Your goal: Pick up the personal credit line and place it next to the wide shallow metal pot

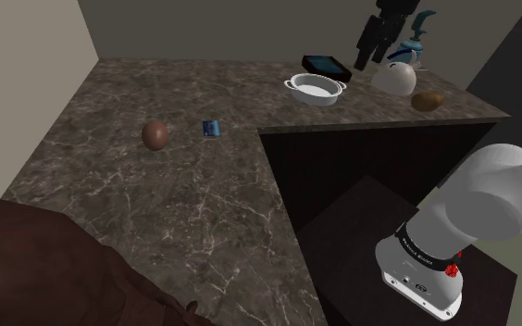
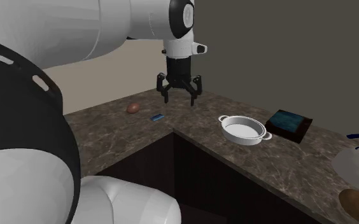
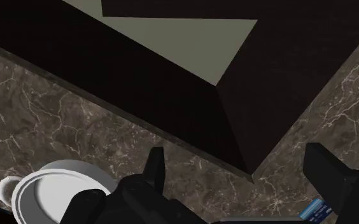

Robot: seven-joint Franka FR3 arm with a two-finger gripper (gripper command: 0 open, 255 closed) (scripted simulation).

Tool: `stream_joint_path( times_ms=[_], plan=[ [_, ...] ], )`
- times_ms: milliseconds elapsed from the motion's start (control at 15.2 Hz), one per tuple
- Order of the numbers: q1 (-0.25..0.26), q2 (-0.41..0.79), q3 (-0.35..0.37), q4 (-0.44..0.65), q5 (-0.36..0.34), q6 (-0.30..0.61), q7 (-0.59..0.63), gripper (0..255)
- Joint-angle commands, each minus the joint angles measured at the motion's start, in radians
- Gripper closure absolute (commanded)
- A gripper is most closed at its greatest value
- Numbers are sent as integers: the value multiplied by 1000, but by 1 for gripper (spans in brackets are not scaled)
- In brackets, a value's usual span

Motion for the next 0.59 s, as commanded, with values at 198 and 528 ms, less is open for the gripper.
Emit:
stream_joint_path(
  times_ms=[198,528],
  plan=[
    [8,119,42,55,40,10,84,0],
    [20,328,100,172,97,15,215,0]
  ],
)
